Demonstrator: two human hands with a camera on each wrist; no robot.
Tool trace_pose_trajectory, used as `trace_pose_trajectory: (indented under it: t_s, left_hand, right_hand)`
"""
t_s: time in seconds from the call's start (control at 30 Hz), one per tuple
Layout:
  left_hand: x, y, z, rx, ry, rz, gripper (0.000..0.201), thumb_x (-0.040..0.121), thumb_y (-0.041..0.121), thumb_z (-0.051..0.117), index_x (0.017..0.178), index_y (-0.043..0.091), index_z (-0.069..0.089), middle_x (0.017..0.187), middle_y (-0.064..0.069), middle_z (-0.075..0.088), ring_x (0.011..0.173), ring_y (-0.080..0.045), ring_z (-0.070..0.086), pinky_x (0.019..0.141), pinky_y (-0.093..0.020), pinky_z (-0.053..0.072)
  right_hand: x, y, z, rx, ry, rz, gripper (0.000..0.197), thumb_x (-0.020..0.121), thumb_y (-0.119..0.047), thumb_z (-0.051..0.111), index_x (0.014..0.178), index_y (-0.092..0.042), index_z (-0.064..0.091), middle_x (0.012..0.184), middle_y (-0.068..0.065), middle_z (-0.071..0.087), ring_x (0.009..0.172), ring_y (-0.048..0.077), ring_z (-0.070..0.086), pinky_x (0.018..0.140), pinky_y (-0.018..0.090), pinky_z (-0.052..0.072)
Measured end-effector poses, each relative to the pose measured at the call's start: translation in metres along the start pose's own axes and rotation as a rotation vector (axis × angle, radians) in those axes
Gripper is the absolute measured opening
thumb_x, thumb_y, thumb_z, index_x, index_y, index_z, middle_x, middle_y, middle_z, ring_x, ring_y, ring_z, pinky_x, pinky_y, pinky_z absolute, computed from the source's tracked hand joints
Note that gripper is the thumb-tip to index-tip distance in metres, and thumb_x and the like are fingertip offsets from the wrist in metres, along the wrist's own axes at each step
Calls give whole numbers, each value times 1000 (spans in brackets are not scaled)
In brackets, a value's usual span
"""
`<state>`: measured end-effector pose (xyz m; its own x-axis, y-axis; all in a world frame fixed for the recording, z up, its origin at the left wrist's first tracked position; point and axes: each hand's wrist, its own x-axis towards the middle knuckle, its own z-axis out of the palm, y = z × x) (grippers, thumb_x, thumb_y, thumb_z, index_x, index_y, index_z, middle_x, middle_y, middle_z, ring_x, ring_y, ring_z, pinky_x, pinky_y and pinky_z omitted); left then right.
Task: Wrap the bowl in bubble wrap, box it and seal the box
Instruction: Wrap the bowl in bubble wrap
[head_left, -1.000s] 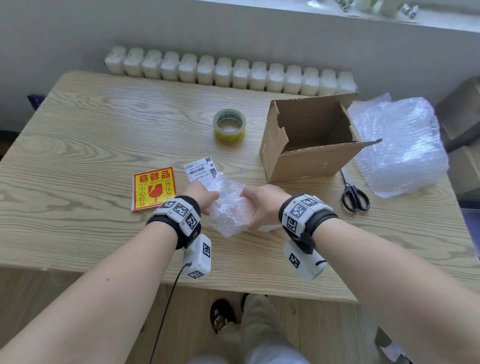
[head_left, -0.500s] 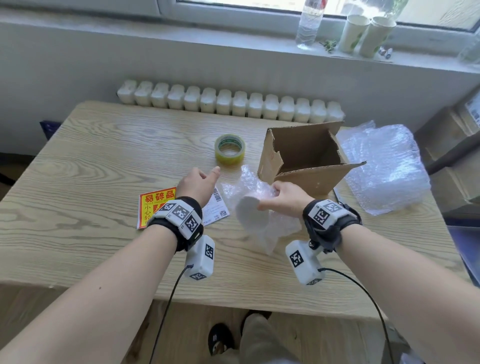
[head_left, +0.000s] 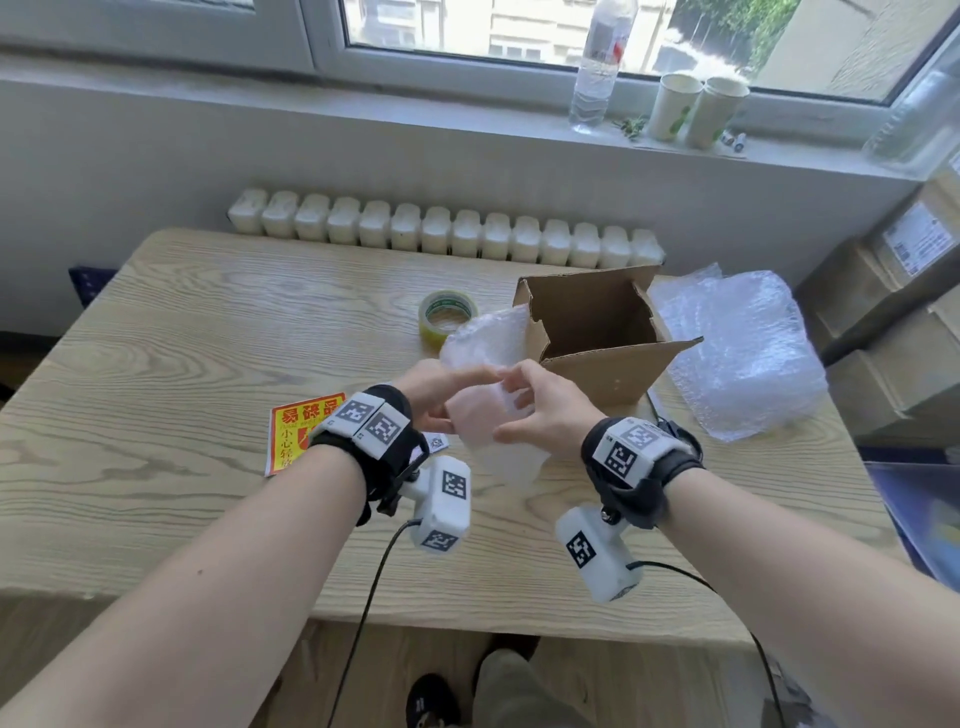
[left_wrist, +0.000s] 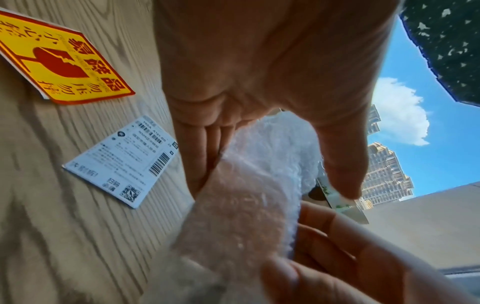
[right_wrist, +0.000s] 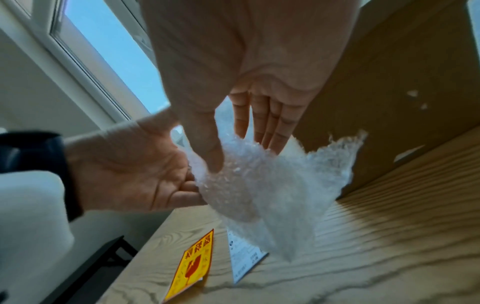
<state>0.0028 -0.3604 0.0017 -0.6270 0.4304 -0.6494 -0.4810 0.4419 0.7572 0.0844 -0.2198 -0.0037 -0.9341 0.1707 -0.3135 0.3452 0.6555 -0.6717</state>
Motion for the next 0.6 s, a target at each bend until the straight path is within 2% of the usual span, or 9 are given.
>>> trace_pose_trajectory:
  t_s: [0.07, 0.13, 0.2, 0.27, 0.33, 0.4, 0.5, 0.57, 0.6]
  left_hand:
    - [0, -3, -3, 9, 14, 9, 55, 73, 32, 77, 119, 8, 59, 112, -15, 67, 95, -24, 66, 68, -30, 55]
    - [0, -7, -4, 12, 71, 17, 55, 72, 30, 79, 119, 11, 58, 111, -12, 66, 94, -23, 65, 60, -27, 53]
    - [0, -10, -5, -12, 141, 3, 54, 72, 28, 79, 118, 11, 58, 112, -11, 65, 97, -25, 63, 60, -27, 51]
    - [0, -11, -6, -37, 164, -10, 43, 74, 23, 76, 111, 10, 59, 109, -11, 64, 93, -25, 62, 66, -29, 53]
    - [-3, -8, -9, -58, 165, -38, 23, 77, 18, 72, 94, 11, 57, 100, -11, 62, 85, -24, 60, 75, -32, 53]
    - [-8, -6, -15, -72, 161, -74, 16, 79, 14, 68, 85, 11, 53, 93, -11, 59, 81, -25, 59, 80, -34, 51]
    - [-12, -4, -22, -79, 134, -89, 14, 79, 11, 64, 89, 8, 55, 91, -11, 60, 80, -25, 59, 69, -31, 52]
    - [-14, -4, -24, -74, 104, -87, 16, 78, 10, 62, 93, 8, 56, 88, -9, 59, 76, -24, 59, 63, -29, 49]
    - [-15, -3, -23, -68, 92, -81, 14, 78, 8, 62, 91, 8, 56, 85, -8, 58, 74, -23, 58, 62, -28, 48]
  right_hand:
    - [1, -3, -1, 55, -11, -23, 45, 78, -4, 69, 119, -18, 55, 112, -4, 60, 102, 13, 58, 84, 24, 48]
    - [3, -8, -5, 154, -64, -47, 45, 81, 7, 57, 117, -20, 60, 107, -7, 61, 103, 13, 60, 88, 29, 50]
    - [4, -11, -9, 211, -137, -65, 49, 82, 12, 50, 117, -20, 63, 110, -6, 64, 102, 10, 61, 93, 30, 49]
    - [6, -10, -12, 200, -121, -52, 50, 83, 11, 47, 120, -17, 64, 117, -3, 66, 104, 8, 60, 99, 30, 47]
    - [7, -7, -15, 157, 35, 4, 45, 85, 4, 49, 122, -18, 64, 120, -3, 65, 109, 10, 59, 101, 30, 45]
    - [8, -3, -16, 85, 131, 54, 41, 91, -9, 54, 131, -17, 55, 129, 0, 60, 119, 15, 55, 103, 29, 43]
    - [5, -2, -14, -19, 14, 129, 66, 93, -41, 56, 146, -9, 33, 146, 7, 43, 131, 22, 44, 104, 33, 37]
    - [4, -4, -12, 74, 3, 149, 70, 87, -52, 59, 140, -10, 41, 138, 7, 51, 121, 20, 51, 96, 32, 41]
    - [5, -4, -10, 137, 24, 134, 60, 85, -53, 62, 128, -12, 51, 124, 4, 59, 108, 17, 55, 88, 29, 43]
